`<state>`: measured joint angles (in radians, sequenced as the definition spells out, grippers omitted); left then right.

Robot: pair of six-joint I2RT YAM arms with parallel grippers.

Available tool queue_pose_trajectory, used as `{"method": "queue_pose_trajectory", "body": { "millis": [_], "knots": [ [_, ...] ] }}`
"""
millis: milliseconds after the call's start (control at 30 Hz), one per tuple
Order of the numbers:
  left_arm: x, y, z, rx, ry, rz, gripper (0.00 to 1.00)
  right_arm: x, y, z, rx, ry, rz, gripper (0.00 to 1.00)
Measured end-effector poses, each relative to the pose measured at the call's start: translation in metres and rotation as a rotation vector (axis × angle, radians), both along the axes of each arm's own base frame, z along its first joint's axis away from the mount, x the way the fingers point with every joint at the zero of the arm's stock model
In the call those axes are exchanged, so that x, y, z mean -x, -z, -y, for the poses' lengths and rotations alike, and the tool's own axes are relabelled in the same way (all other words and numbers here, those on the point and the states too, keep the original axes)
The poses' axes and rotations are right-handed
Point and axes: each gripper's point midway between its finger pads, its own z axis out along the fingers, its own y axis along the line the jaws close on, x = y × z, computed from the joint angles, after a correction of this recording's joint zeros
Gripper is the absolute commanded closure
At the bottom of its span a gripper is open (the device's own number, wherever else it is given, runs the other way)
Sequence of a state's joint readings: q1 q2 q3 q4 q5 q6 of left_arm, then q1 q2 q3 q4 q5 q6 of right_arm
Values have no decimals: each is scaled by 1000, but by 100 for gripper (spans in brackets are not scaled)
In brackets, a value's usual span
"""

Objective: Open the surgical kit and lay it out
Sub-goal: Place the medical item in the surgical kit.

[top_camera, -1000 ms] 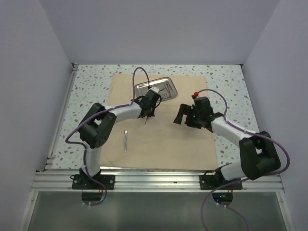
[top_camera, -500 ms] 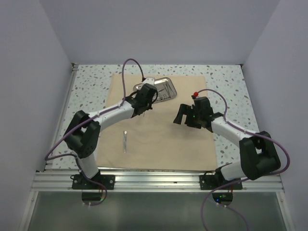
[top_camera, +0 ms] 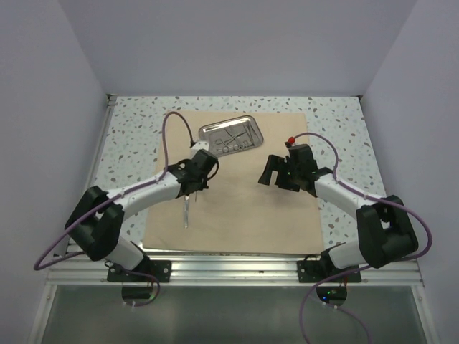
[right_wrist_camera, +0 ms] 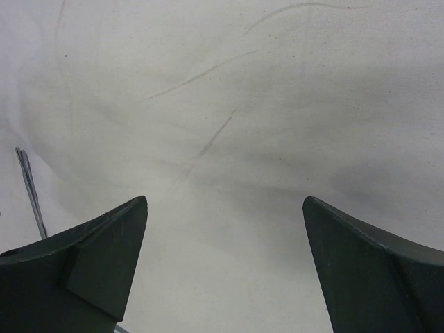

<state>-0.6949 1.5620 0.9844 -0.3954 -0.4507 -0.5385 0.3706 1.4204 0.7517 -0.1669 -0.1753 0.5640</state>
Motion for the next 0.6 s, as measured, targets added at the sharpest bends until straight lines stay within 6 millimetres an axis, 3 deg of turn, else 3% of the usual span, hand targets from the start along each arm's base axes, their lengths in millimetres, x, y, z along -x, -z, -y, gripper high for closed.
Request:
{"method": "queue_pose_trajectory", "body": {
  "millis": [167, 300, 400, 433, 533, 567, 600],
  "knots": [
    [52, 1, -26, 37, -31, -13, 100, 0, 0, -1, 0, -3, 0, 2],
    [80, 13, -36, 71, -45, -24, 100, 1, 0, -1, 0, -4, 1, 2],
    [93, 31, -45, 52, -64, -67, 74, 1, 1, -1, 1, -4, -1, 2],
    [96, 36, -48, 46, -73, -80, 48, 1, 1, -1, 1, -4, -3, 2],
    [104, 45, -53, 45, -99, -100, 7, 1, 3, -1, 4, -4, -9, 2],
    [105, 47, -54, 46, -104, -104, 1, 1, 4, -1, 5, -4, -10, 2],
    [106, 47, -54, 49, -108, -104, 1, 1, 4, -1, 5, -4, -12, 2]
  ]
}}
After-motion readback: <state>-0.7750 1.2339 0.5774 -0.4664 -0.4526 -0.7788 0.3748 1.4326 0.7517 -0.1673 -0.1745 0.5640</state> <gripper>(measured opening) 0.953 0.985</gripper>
